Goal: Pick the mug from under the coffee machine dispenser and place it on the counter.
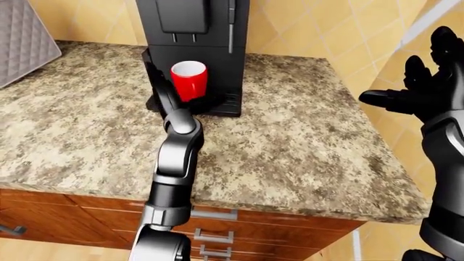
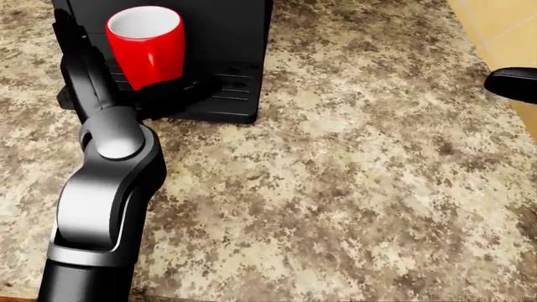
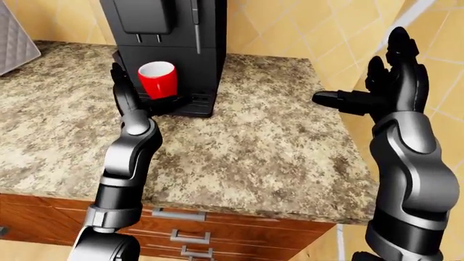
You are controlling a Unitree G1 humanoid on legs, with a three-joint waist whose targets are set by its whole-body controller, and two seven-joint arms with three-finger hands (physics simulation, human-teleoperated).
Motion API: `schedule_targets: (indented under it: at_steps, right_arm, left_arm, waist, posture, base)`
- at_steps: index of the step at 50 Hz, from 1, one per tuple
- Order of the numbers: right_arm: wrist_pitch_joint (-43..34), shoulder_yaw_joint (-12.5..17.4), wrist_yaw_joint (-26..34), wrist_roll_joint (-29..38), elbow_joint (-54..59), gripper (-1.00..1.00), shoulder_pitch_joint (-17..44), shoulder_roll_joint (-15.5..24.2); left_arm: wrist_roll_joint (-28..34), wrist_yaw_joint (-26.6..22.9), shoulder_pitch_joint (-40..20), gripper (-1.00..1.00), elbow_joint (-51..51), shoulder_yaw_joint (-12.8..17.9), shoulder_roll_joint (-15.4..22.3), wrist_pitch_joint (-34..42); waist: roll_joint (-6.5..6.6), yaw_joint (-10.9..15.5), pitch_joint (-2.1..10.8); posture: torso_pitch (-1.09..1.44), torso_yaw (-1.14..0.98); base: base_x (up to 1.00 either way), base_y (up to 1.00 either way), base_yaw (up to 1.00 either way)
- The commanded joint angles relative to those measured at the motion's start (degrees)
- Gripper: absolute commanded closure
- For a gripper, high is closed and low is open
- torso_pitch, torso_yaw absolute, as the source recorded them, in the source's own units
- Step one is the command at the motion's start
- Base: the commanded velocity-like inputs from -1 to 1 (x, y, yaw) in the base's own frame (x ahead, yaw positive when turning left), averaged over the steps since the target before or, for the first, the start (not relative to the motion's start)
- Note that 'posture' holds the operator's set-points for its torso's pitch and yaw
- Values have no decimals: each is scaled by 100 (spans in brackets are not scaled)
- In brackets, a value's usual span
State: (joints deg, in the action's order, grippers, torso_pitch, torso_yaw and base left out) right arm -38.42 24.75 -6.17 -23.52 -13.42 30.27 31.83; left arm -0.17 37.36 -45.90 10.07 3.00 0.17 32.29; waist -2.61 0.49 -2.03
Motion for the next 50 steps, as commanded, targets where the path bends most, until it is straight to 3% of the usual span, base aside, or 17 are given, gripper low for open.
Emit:
schedule_targets:
  at_steps: [1, 50]
  right_arm:
    - [139, 99, -20, -18, -177, -100, 153, 119]
    - [20, 168, -128, -254, -254, -100, 155, 217]
  left_arm:
    - [26, 40, -208, -100, -192, -20, 34, -218]
    - [-169, 387, -1776, -100, 3549, 74, 207, -2358]
  waist:
    - [-29, 4, 151]
    - [-83, 11, 180]
  posture:
    - [0, 0]
    - [0, 0]
  base:
    - [0, 0, 0]
    - [0, 0, 0]
